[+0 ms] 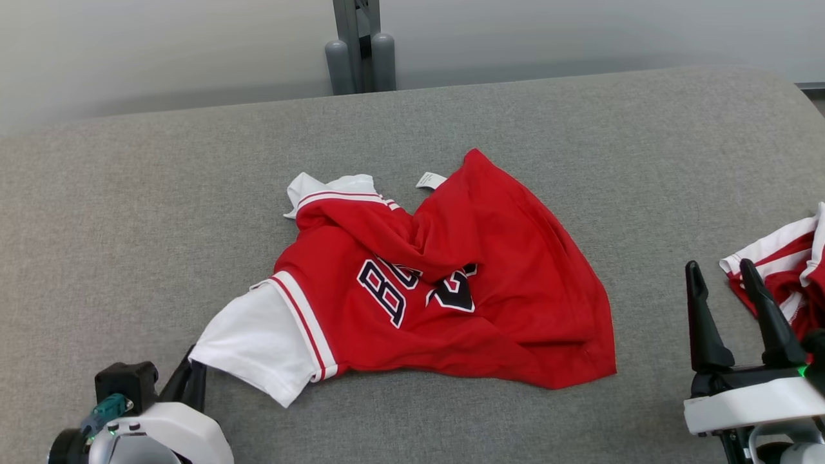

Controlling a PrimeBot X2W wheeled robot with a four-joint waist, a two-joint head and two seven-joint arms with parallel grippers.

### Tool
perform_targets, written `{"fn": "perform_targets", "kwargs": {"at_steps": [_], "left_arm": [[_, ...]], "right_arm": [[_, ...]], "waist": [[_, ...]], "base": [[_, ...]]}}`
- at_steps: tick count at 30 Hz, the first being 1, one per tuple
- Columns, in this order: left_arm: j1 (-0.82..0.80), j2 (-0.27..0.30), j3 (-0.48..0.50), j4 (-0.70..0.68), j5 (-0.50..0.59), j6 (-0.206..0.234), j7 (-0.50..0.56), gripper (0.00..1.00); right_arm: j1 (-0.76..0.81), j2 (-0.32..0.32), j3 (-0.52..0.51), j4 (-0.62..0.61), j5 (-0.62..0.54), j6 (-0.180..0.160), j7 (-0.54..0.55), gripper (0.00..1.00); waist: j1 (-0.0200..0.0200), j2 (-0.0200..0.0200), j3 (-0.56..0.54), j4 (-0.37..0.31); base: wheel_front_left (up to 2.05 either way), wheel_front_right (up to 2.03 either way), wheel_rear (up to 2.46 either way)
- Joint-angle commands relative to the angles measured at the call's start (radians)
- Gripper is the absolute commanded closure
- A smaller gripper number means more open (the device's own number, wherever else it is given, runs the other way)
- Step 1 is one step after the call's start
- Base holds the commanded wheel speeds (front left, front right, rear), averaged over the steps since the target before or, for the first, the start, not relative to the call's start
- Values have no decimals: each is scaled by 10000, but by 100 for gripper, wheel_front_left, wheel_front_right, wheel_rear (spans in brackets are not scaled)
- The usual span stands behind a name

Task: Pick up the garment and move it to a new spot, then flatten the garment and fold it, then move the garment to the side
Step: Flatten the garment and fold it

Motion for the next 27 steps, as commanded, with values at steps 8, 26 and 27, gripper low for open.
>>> {"fn": "perform_targets", "kwargs": {"at_steps": [8, 26, 27], "left_arm": [[424, -146, 375, 117, -410, 361, -140, 0], [27, -36, 1499, -2978, -258, 903, -2091, 0], [-57, -38, 1507, -3125, -187, 890, -2158, 0]], "right_arm": [[-195, -48, -1010, -60, -196, -4, -27, 0], [-138, -45, -966, -543, -351, -4, 453, 0], [-136, -43, -782, -500, -397, -4, 486, 0]], "waist": [[0, -1, -127, 170], [0, -1, -911, 451], [0, -1, -945, 423]], "base": [[0, 0, 0], [0, 0, 0], [0, 0, 0]]}}
